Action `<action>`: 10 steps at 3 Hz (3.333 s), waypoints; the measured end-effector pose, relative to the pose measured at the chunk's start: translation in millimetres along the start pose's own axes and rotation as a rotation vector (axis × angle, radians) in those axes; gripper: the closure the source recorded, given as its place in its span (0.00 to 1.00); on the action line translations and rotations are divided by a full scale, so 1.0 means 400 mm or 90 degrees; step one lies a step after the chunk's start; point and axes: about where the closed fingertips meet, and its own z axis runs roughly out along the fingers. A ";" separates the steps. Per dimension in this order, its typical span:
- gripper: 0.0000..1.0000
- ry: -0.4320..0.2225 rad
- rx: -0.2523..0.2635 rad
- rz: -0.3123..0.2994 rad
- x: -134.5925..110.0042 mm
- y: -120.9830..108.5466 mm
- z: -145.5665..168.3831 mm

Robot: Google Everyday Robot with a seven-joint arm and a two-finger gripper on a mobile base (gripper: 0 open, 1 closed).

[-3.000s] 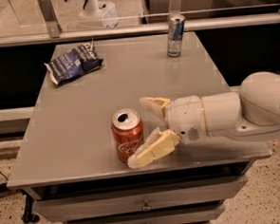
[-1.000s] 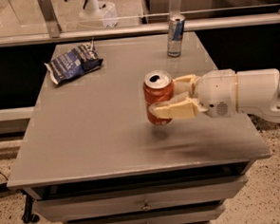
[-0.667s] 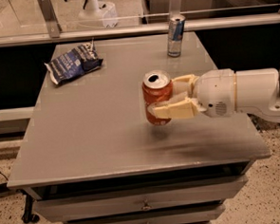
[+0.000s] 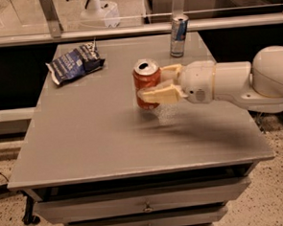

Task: Move coke can near blue chip bag

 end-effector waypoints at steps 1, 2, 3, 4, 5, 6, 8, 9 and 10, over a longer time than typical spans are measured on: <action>1.00 -0.007 0.007 -0.016 -0.015 -0.125 0.080; 1.00 -0.020 0.000 -0.038 -0.058 -0.246 0.186; 1.00 -0.031 -0.015 -0.047 -0.093 -0.323 0.294; 1.00 -0.030 -0.030 -0.039 -0.094 -0.360 0.383; 1.00 -0.021 -0.043 -0.026 -0.072 -0.370 0.447; 1.00 -0.014 -0.049 -0.014 -0.047 -0.374 0.484; 0.59 0.000 -0.036 -0.007 -0.019 -0.375 0.492; 0.36 0.003 -0.034 -0.003 -0.009 -0.369 0.489; 0.13 0.002 -0.034 0.000 -0.002 -0.363 0.489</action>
Offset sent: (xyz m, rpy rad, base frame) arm 0.1958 0.0645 0.0323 0.0164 -0.1145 0.0393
